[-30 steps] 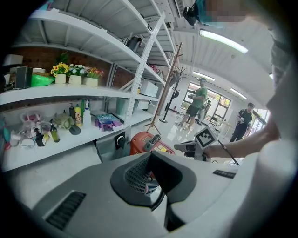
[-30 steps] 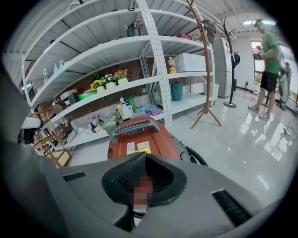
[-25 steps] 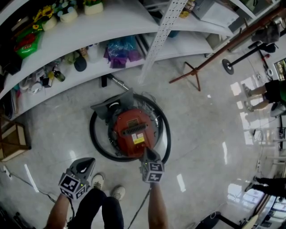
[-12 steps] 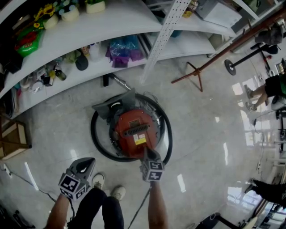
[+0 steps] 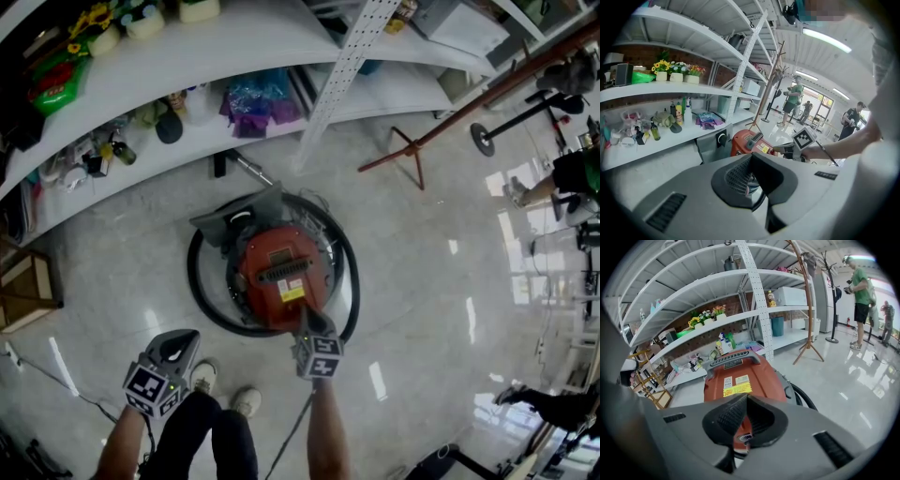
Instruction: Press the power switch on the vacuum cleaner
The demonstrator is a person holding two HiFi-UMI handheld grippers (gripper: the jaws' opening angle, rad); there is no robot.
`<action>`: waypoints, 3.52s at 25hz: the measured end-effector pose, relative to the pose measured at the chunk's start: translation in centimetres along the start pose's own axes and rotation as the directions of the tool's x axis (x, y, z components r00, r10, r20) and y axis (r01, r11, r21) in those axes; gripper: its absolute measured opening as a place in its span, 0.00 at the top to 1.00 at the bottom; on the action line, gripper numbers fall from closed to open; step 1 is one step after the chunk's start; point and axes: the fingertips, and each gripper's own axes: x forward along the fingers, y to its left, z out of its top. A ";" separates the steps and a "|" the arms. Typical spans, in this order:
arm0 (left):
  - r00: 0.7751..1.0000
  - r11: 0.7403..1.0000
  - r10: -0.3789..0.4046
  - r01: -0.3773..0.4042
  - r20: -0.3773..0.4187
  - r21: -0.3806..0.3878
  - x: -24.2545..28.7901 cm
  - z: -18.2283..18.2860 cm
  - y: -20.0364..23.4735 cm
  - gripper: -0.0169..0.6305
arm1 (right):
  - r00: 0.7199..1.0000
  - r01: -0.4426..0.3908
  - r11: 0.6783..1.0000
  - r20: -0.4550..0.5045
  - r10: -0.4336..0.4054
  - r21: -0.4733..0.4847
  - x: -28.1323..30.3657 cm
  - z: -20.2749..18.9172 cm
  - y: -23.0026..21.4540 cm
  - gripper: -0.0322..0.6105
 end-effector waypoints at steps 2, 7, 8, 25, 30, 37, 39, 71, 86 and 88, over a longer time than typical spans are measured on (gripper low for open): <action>1.000 1.000 0.001 -0.001 -0.002 -0.002 -0.1 0.0 0.1 0.96 | 1.000 0.001 1.000 0.001 -0.001 0.000 0.0 0.0 0.0 0.94; 1.000 1.000 0.008 -0.008 -0.004 -0.014 -0.2 -0.4 0.7 0.96 | 0.999 0.033 0.999 -0.019 -0.033 -0.003 0.5 -0.7 -0.5 0.94; 1.000 1.000 0.007 -0.008 -0.003 -0.016 -0.3 -0.4 0.7 0.96 | 0.999 0.035 0.999 -0.018 -0.035 -0.001 0.4 -0.6 -0.4 0.94; 1.000 1.000 0.020 -0.020 0.002 -0.007 -0.9 -0.4 1.0 0.96 | 1.000 0.028 0.999 0.002 -0.029 0.031 0.2 -0.9 -1.1 0.94; 1.000 1.000 0.019 -0.019 0.004 -0.005 -1.0 -0.1 1.0 0.96 | 1.000 0.030 0.998 0.009 -0.030 0.050 -0.4 -0.8 -1.1 0.94; 1.000 1.000 0.007 -0.007 0.021 0.011 -1.3 1.5 -0.4 0.96 | 0.998 0.018 0.998 0.054 -0.021 0.061 -2.8 0.6 -1.0 0.94; 1.000 1.000 0.004 -0.005 0.031 0.016 -1.6 2.5 -0.9 0.96 | 0.998 0.020 0.998 0.056 -0.023 0.065 -3.7 1.1 -1.0 0.94; 0.991 0.996 -0.067 0.060 0.112 0.068 -10.4 11.4 -11.9 0.96 | 0.984 -0.026 0.997 0.178 0.012 0.075 -21.8 5.9 6.1 0.94; 0.978 0.990 -0.122 0.108 0.166 0.092 -15.9 17.9 -17.6 0.96 | 0.970 -0.034 0.997 0.243 0.016 0.068 -33.2 10.1 10.9 0.94; 0.975 0.987 -0.135 0.117 0.177 0.109 -16.5 19.4 -18.5 0.96 | 0.965 -0.022 0.998 0.263 0.006 0.059 -34.8 11.2 11.0 0.94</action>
